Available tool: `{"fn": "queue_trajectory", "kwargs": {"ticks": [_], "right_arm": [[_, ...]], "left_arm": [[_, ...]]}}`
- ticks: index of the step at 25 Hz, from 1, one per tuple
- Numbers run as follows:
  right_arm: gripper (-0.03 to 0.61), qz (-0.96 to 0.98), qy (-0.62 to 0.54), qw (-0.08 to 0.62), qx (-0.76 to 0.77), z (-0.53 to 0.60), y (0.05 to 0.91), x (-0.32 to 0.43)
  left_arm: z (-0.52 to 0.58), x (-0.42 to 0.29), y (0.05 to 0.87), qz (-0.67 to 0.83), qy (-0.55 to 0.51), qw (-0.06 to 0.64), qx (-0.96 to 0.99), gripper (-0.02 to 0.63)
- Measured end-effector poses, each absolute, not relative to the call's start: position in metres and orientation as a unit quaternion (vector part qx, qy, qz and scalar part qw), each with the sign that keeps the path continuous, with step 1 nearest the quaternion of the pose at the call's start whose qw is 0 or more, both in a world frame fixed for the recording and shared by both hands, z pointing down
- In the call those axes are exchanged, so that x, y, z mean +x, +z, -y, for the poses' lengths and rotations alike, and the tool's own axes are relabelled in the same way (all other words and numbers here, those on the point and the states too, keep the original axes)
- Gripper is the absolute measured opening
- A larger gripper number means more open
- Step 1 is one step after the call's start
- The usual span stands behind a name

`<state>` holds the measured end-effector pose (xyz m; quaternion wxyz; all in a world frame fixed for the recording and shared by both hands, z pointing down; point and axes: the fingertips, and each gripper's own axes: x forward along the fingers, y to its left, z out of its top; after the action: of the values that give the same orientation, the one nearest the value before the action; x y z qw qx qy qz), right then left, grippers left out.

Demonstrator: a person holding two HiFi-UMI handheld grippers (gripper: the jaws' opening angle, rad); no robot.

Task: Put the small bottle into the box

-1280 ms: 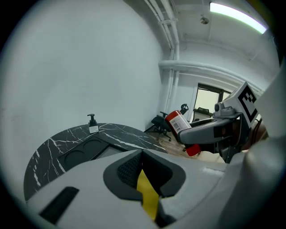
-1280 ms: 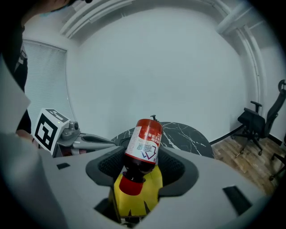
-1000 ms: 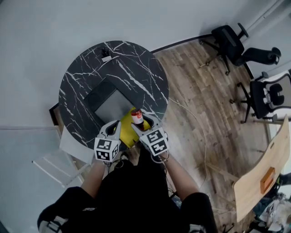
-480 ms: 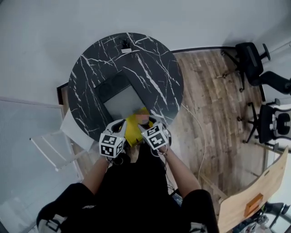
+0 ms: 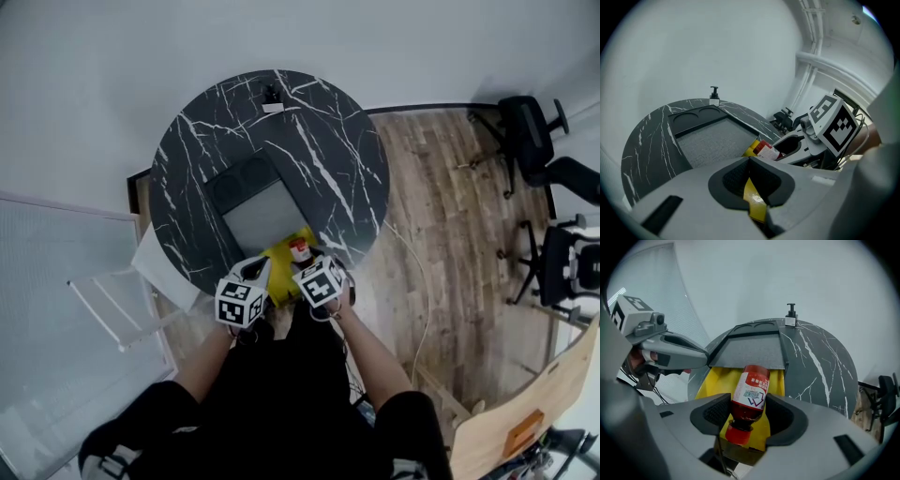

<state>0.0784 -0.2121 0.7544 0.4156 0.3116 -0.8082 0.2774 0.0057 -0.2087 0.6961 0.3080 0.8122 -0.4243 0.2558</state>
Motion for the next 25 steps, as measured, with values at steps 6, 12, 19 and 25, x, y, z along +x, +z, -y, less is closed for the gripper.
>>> {"fn": "queue_trajectory", "kwargs": {"ticks": [6, 12, 19, 25], "right_arm": [[0.224, 0.790, 0.281, 0.453, 0.303, 0.205, 0.773, 0.086], [0.225, 0.778, 0.284, 0.475, 0.298, 0.203, 0.781, 0.092], [0.224, 0.771, 0.289, 0.489, 0.290, 0.198, 0.784, 0.092], [0.224, 0.766, 0.290, 0.495, 0.288, 0.194, 0.788, 0.091]], "left_arm": [[0.205, 0.008, 0.703, 0.416, 0.261, 0.316, 0.812, -0.003], [0.202, 0.006, 0.703, 0.410, 0.265, 0.316, 0.814, -0.003], [0.199, 0.005, 0.705, 0.408, 0.258, 0.329, 0.812, -0.003], [0.197, 0.005, 0.706, 0.406, 0.262, 0.329, 0.811, -0.003]]}}
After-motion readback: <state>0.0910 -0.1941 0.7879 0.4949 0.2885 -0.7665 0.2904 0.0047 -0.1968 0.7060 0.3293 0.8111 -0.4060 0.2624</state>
